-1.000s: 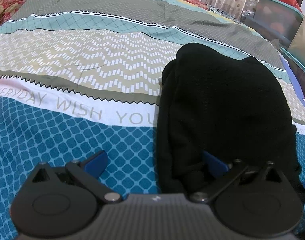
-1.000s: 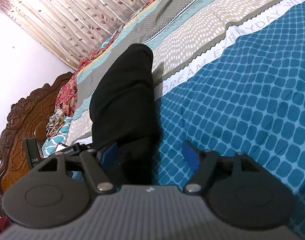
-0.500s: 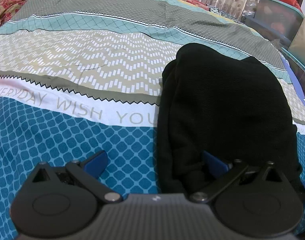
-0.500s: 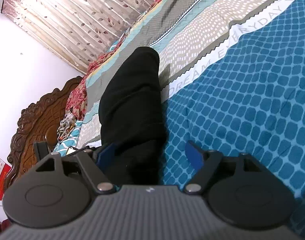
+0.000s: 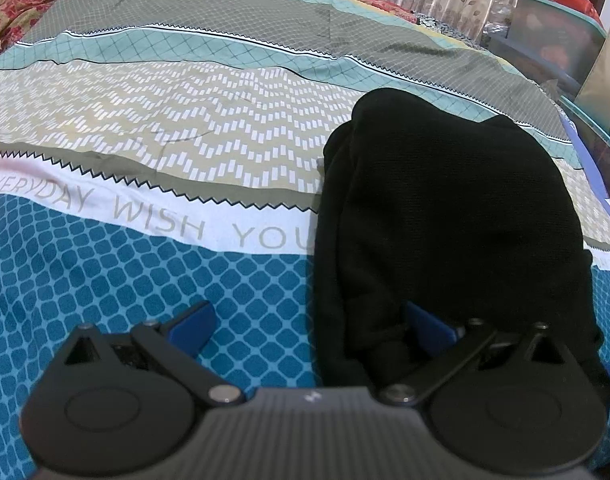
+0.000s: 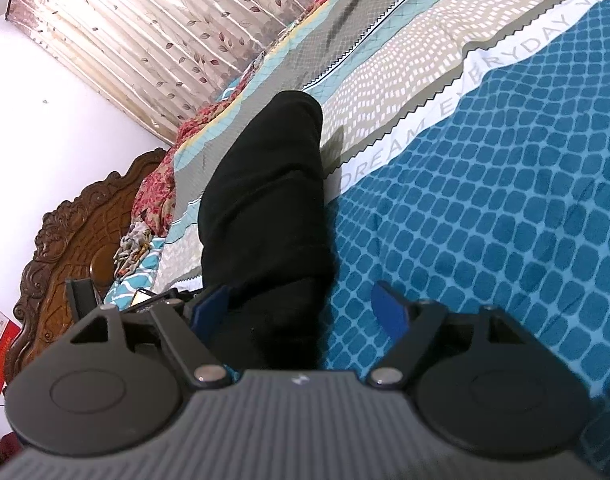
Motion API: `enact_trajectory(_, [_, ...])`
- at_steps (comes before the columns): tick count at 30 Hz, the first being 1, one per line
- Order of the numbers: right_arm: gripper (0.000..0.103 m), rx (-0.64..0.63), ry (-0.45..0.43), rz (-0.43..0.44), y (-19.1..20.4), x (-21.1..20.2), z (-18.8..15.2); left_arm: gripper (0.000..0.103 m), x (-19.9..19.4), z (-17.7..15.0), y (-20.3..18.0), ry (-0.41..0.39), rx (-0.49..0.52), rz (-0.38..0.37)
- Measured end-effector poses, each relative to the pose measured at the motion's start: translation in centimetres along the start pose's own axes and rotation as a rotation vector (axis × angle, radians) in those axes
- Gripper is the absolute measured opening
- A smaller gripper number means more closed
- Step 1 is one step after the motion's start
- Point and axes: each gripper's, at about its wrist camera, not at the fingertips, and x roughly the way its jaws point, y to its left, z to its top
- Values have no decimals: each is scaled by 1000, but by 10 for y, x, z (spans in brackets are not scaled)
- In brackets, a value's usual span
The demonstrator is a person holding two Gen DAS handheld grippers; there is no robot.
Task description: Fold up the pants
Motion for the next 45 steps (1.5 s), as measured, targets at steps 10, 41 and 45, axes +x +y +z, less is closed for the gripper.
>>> enact_trajectory(10, [91, -36, 25, -4, 8, 7, 0, 103, -1, -1, 3, -17, 18, -24])
enact_trajectory(41, [91, -18, 43, -45, 8, 14, 3, 103, -30, -4, 20, 5, -23, -104])
enact_trajectory(45, [91, -21, 50, -51, 9, 14, 4, 103, -43, 0, 29, 16, -43, -106])
